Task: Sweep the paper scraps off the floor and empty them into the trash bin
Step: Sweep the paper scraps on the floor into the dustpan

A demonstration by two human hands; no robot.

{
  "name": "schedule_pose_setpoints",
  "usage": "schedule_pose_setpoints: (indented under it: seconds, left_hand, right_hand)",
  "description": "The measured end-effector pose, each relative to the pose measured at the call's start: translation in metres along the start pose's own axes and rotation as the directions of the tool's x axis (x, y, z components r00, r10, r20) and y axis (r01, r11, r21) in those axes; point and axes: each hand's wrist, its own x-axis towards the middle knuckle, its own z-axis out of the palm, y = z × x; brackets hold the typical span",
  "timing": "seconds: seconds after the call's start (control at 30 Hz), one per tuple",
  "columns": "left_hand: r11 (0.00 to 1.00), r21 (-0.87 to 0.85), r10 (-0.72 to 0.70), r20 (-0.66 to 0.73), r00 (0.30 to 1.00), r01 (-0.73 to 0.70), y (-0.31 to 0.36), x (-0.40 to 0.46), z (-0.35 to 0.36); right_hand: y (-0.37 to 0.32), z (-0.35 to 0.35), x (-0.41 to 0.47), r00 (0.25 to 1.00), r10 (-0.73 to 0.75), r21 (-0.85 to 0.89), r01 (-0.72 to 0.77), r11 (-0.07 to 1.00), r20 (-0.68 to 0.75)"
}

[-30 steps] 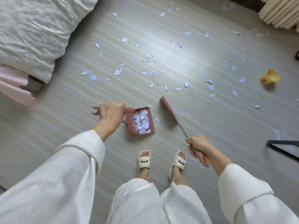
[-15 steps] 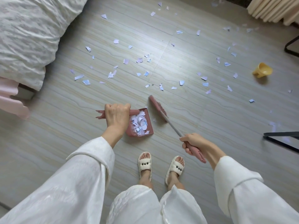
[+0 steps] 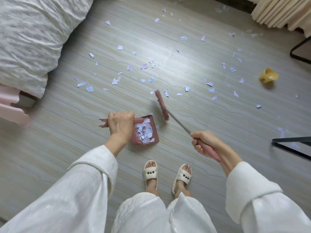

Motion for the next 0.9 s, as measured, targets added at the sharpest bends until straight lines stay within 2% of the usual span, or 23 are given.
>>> schedule_pose_setpoints:
  seconds: [0.17,0.4,0.67,0.8,0.9]
  left_hand:
    - [1.0,0.004,0.005,0.013,1.0,-0.005,-0.018,-0.008,0.001]
    - [0.998,-0.046,-0.047,-0.007,0.999,0.047,-0.034,-0.031,0.009]
    - [0.993,-0.044,-0.112,-0.006,0.994,0.112,-0.041,-0.028,0.013]
    - [0.994,-0.033,-0.106,0.012,0.994,0.106,-0.04,-0.019,0.01]
    - [0.996,-0.01,-0.093,0.022,0.995,0.093,-0.042,-0.014,0.008]
  right_hand:
    - [-0.012,0.009,0.017,0.994,0.037,0.18,-0.055,0.982,0.103]
    - [-0.034,0.051,0.042,0.98,0.001,0.251,-0.051,0.967,0.198]
    - [-0.013,0.066,0.052,0.999,0.03,0.023,-0.031,0.999,0.041]
    - [-0.005,0.036,0.038,0.997,0.038,0.155,-0.048,0.987,0.066]
    - [0.003,0.017,0.029,0.997,0.038,0.176,-0.049,0.983,0.067]
